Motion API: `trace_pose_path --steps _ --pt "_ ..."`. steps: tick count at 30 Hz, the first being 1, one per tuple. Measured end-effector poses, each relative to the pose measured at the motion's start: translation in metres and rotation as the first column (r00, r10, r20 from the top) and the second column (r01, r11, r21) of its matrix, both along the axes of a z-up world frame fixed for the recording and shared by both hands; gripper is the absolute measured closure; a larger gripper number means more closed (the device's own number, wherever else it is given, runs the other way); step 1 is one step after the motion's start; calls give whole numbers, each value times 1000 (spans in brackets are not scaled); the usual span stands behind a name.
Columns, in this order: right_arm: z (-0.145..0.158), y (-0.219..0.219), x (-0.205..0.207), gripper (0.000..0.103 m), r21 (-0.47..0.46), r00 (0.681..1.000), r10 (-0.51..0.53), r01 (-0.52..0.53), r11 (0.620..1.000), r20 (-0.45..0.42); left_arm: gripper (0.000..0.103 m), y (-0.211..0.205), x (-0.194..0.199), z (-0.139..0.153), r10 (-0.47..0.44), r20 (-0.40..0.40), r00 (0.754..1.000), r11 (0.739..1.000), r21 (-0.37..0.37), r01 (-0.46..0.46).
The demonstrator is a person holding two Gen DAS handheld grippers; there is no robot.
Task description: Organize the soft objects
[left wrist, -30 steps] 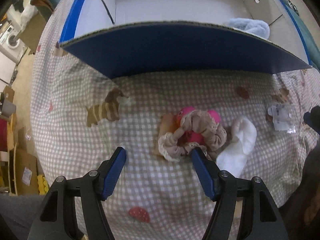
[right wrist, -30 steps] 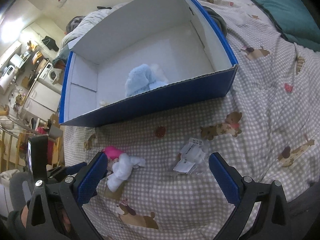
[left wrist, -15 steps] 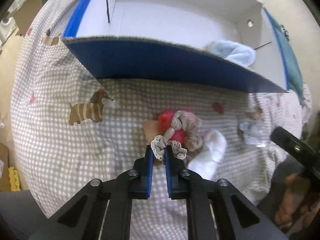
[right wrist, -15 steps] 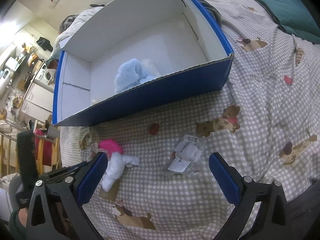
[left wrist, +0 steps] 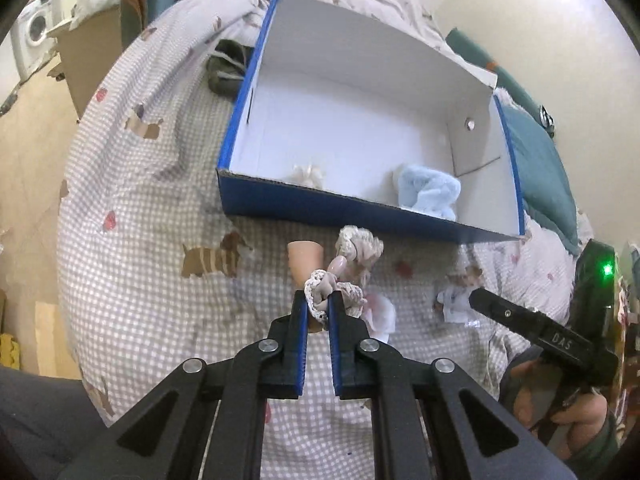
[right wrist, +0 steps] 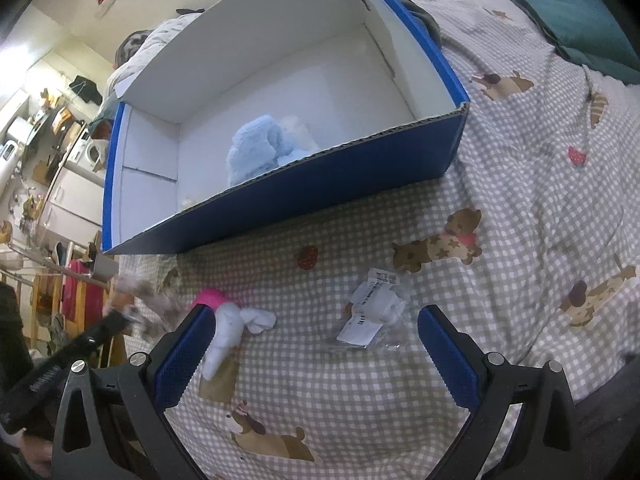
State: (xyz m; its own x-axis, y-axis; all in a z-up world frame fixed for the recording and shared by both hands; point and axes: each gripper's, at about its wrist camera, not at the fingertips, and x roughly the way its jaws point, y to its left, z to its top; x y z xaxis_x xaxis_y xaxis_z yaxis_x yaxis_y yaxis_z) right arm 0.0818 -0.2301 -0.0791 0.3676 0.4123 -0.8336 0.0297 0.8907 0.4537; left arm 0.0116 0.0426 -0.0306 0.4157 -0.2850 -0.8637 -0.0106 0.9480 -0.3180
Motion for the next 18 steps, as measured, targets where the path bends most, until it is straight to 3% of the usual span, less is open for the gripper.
trace_pose_path --steps 4,8,14,18 --pt "-4 1 2 0 -5 1000 5 -5 1000 -18 94 -12 2 -21 -40 -94 995 999 7 41" --pt "-3 4 3 0 6 1000 21 -21 1000 -21 94 -23 -1 -6 -100 -40 994 995 -9 100" --pt "-5 14 8 0 263 992 109 -91 961 -57 94 -44 -7 -2 -184 -19 983 983 20 184" --pt "-6 32 12 0 345 981 186 -155 926 -58 94 -63 -12 0 -260 -1 966 965 27 260"
